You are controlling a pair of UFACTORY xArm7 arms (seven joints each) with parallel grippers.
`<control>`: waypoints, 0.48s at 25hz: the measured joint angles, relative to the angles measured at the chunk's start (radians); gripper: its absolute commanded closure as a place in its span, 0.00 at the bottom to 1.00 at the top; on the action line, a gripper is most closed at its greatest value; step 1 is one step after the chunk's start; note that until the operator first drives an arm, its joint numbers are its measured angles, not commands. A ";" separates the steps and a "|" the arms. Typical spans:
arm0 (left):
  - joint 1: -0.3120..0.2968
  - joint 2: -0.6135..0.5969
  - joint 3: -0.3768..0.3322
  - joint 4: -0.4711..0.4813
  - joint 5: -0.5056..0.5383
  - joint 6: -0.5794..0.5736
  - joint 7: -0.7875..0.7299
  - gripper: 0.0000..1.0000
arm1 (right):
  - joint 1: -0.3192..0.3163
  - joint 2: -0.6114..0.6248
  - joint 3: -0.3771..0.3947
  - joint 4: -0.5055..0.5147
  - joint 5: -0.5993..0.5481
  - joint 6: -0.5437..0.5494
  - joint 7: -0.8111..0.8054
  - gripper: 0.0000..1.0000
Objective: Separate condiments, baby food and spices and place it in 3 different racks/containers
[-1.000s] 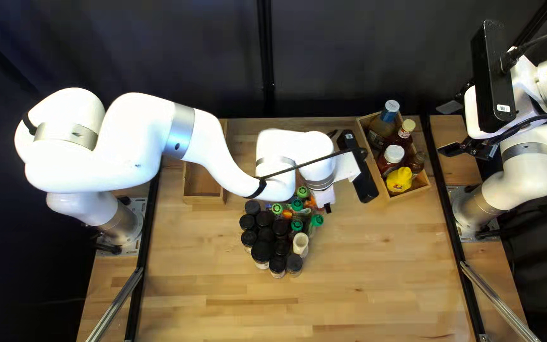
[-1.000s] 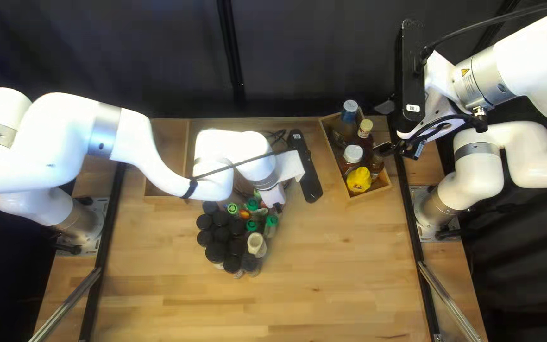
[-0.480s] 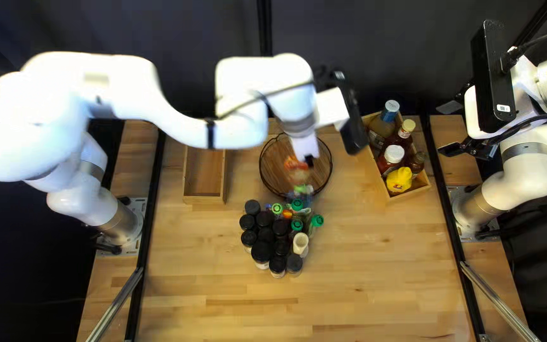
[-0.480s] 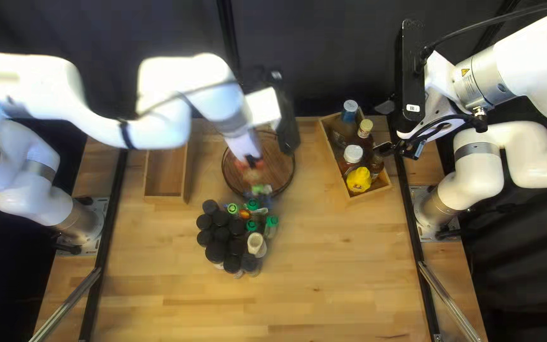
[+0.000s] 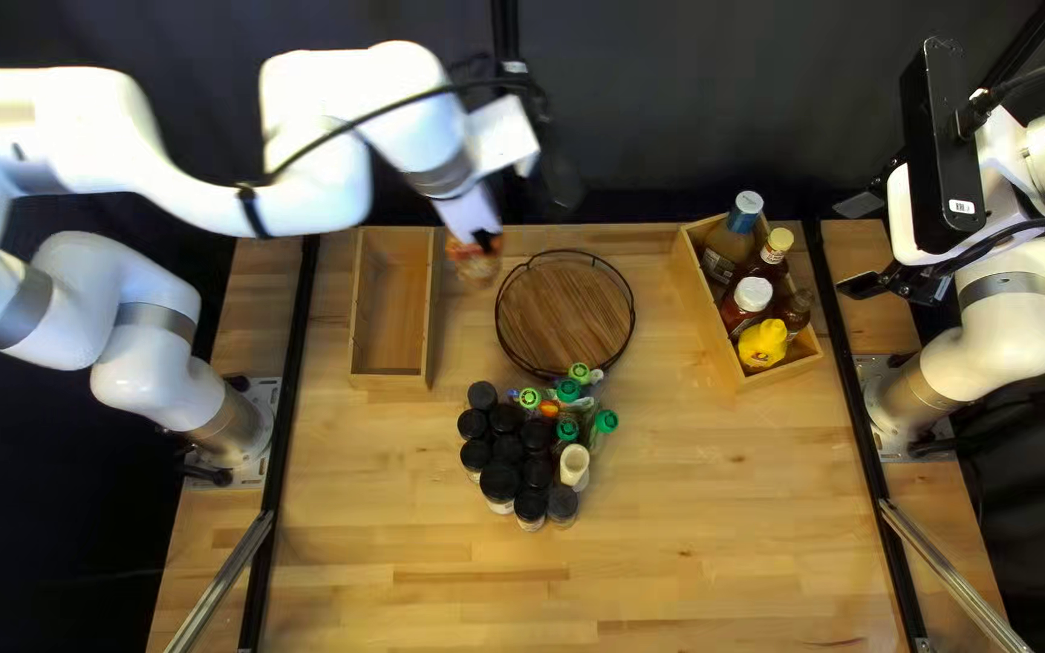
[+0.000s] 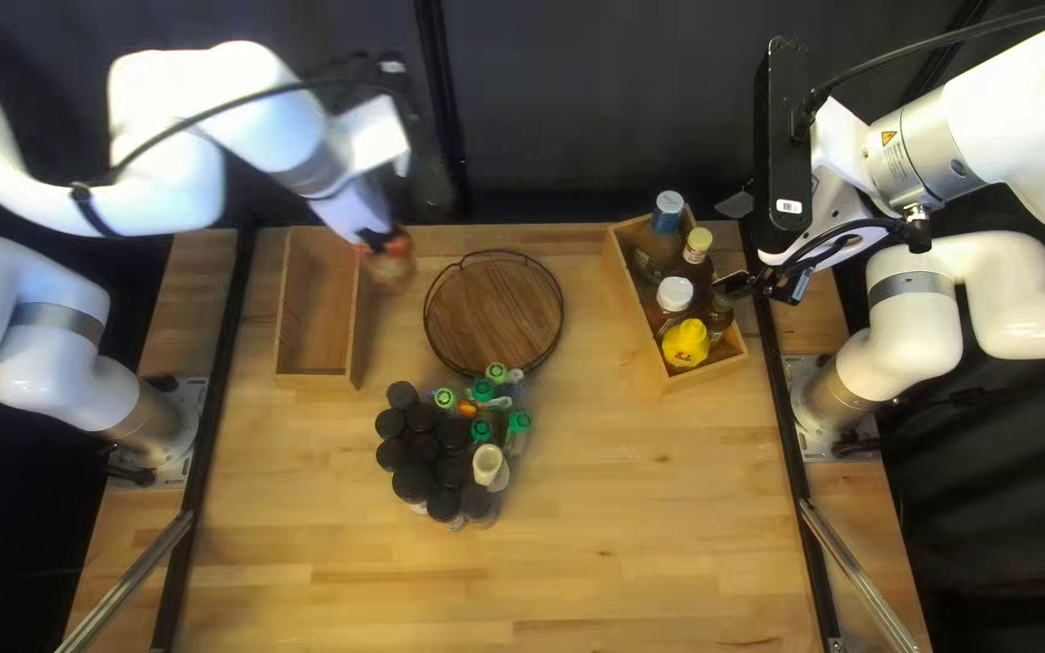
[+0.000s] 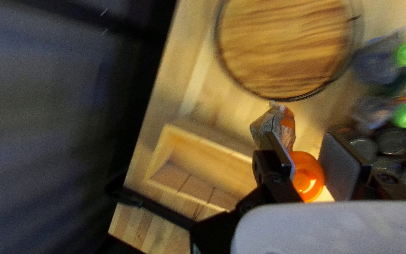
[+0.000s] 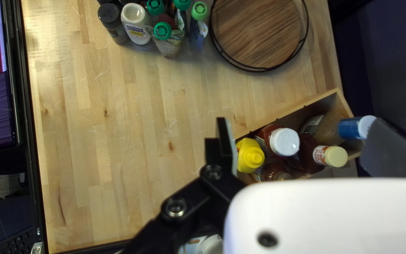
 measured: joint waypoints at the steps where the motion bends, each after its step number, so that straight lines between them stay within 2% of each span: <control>1: 0.015 -0.023 0.002 -0.026 0.015 -0.003 -0.021 1.00 | 0.000 0.000 0.000 0.000 0.000 0.000 0.000 0.00; 6: 0.097 -0.092 0.005 -0.130 0.087 -0.019 -0.158 1.00 | 0.000 0.000 0.000 0.000 0.000 0.000 0.000 0.00; 12: 0.172 -0.113 0.013 -0.222 0.149 -0.070 -0.306 1.00 | 0.000 0.000 0.000 0.000 0.000 0.000 0.000 0.00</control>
